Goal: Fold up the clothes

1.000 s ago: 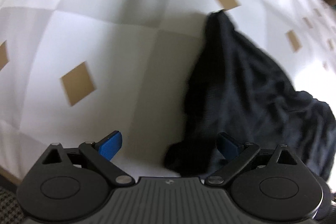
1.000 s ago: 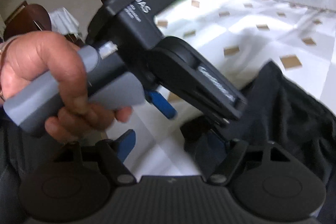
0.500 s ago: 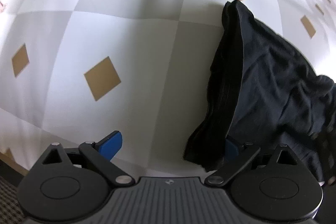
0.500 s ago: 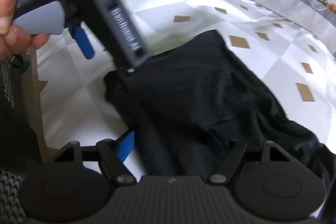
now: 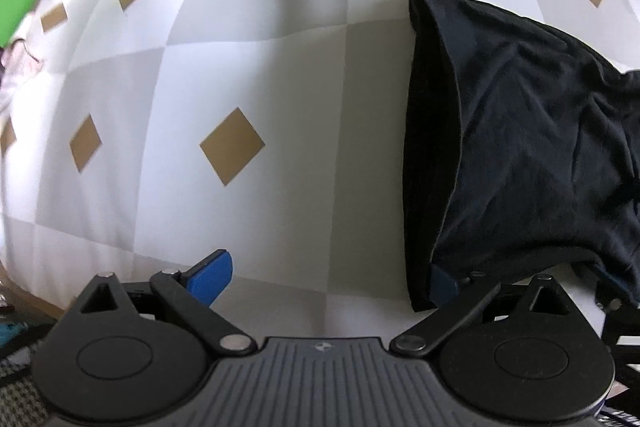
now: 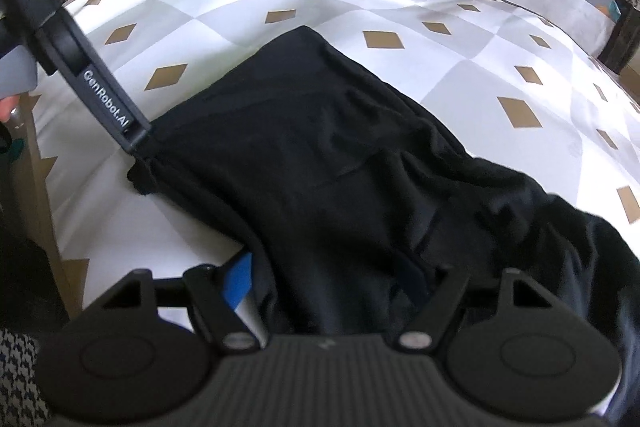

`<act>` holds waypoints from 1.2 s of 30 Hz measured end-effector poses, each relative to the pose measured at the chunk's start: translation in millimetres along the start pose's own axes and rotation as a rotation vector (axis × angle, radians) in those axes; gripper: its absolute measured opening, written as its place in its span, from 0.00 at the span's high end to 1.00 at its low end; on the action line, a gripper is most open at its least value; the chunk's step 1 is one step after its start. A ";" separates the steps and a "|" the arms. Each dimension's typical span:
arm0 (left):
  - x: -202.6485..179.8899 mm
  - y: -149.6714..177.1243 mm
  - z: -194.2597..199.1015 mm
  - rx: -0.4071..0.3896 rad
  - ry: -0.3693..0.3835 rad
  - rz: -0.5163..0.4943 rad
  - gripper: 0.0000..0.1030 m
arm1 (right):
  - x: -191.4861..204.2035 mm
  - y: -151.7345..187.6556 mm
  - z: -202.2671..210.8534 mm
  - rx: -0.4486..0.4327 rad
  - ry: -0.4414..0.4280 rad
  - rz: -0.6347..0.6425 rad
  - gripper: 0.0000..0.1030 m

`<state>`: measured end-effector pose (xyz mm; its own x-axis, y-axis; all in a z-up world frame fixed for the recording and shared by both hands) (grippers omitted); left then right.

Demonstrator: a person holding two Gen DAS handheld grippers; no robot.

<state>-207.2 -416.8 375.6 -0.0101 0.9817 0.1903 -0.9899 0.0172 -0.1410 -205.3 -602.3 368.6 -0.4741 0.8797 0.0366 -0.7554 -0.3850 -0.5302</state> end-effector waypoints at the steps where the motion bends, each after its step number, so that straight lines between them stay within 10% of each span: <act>1: 2.0 1.2 1.4 -0.011 -0.003 0.015 0.03 | -2.2 0.6 1.2 0.001 0.012 -0.017 0.31; 10: 28.1 -1.5 -14.3 0.013 0.207 0.433 0.04 | -25.8 2.2 13.9 -0.025 0.061 -0.140 0.32; 17: 34.2 25.4 -44.7 0.174 0.314 0.625 0.03 | -24.6 8.9 18.0 0.001 0.031 -0.171 0.32; 36: 28.8 38.5 -23.0 0.046 0.303 0.621 0.01 | -46.3 52.2 64.9 0.022 0.077 -0.228 0.29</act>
<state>-242.3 -383.5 353.3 -0.5439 0.8166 -0.1932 -0.8184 -0.5671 -0.0930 -252.2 -681.2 394.2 -0.2550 0.9629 0.0885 -0.8492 -0.1792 -0.4968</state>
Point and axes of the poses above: each gripper's, at about its wrist camera, not at the fingertips, and z roughly against the way its jaws point, x to its left, y to its underside, the point moved 7 cm from there along -z, roughly the way its jaws point, and after that the axes turned 7 degrees about -z, right-handed, at the moved point
